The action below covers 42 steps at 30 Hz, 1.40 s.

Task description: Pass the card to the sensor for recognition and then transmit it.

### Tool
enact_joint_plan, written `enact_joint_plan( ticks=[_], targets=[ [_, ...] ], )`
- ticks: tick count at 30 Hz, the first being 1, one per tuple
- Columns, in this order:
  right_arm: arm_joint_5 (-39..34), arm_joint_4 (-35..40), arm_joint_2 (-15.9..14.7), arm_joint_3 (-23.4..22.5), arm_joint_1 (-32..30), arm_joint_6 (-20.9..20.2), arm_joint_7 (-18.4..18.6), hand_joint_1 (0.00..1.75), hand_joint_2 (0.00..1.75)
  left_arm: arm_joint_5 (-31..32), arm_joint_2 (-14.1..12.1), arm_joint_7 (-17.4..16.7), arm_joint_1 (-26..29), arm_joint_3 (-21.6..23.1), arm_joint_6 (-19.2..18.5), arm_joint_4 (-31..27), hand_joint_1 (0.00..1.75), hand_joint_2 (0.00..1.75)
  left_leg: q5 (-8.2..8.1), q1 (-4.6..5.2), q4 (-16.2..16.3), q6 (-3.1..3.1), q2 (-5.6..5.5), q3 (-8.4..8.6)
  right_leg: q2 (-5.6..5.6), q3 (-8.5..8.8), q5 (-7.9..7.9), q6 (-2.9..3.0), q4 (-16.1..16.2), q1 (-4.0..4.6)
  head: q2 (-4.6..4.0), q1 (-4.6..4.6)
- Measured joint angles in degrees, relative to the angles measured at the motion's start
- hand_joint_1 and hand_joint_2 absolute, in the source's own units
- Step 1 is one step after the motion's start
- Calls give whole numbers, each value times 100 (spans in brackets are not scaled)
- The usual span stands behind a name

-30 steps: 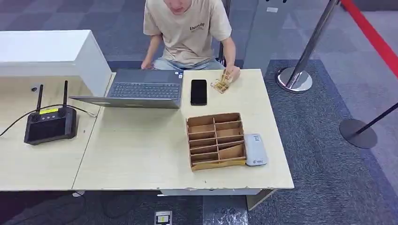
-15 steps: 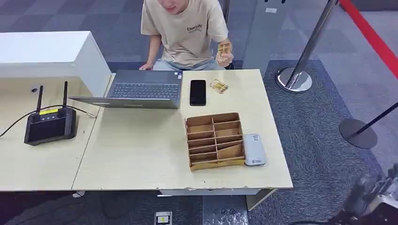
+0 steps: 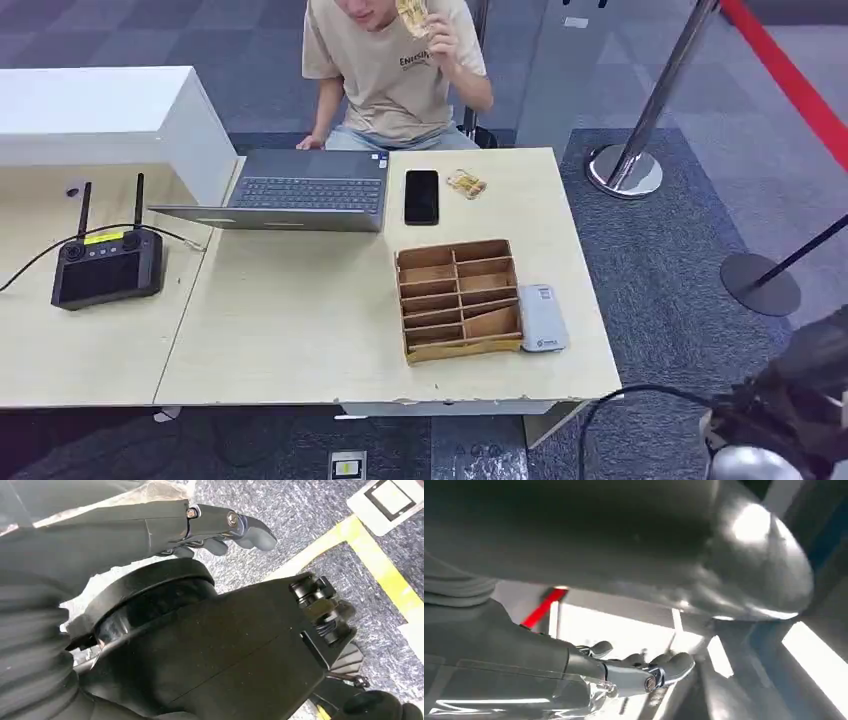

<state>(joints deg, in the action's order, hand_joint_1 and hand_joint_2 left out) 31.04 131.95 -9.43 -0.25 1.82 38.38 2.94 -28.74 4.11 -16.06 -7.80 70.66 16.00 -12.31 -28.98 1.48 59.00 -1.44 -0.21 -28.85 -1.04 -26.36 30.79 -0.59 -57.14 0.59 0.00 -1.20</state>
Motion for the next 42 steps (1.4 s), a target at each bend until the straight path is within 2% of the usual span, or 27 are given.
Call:
enact_joint_plan(
  ticks=[2,4,10,14,20,24,37,38,40,42],
  targets=[
    [428,-9,-214,361,458,-103,349,0,0,77,0,0,1,15,-39,0,0,175,2,0,1,-2,-6,-1,-2,-1,0,0,0,0,0,0],
    [507,-70,-412,722,859,-172,534,0,0,120,0,0,1,37,-76,0,0,175,2,-1,1,-2,-9,-3,-3,-2,0,0,0,0,0,0],
    [246,-628,-874,1457,1698,-338,624,0,0,249,-2,0,-8,61,-133,0,0,175,2,-1,2,-2,-11,-11,-3,-11,0,0,-1,0,0,2],
    [403,-934,-1099,1717,1937,-568,795,0,0,442,-2,-2,-40,131,-249,0,0,175,2,-1,1,-2,-11,-20,-3,-18,1,0,-1,0,0,0],
    [-74,-1660,-1457,1935,2271,-1050,839,0,0,573,15,59,-63,282,-275,-9,0,175,2,-1,2,-2,-12,-23,-4,-20,0,-1,0,1,0,0],
    [-280,-2198,-1580,2058,2395,-1147,705,0,0,511,28,111,-58,313,-210,-22,0,175,2,-1,2,-2,-10,-23,-4,-20,0,0,-1,1,0,2],
    [-466,-3351,-1540,2364,2559,-1003,661,0,0,507,48,42,-57,328,-273,-22,0,175,1,-2,2,-2,-10,-27,-4,-26,1,0,-1,2,0,0],
    [-466,-3412,-1527,2395,2564,-998,655,0,175,520,48,46,-59,328,-273,-22,0,175,1,-3,2,-2,-10,-28,-4,-26,1,0,-1,2,0,2],
    [-392,-3514,-1510,2458,2575,-1003,631,0,175,548,48,68,-59,330,-273,-22,0,175,2,-3,2,-2,-11,-28,-4,-26,1,0,-2,2,0,0],
    [40,-3620,-1503,2526,2605,-968,811,0,175,555,48,68,-59,330,-280,-22,0,175,1,-3,2,-2,-9,-27,-4,-27,1,0,-2,2,0,2]
  ],
)
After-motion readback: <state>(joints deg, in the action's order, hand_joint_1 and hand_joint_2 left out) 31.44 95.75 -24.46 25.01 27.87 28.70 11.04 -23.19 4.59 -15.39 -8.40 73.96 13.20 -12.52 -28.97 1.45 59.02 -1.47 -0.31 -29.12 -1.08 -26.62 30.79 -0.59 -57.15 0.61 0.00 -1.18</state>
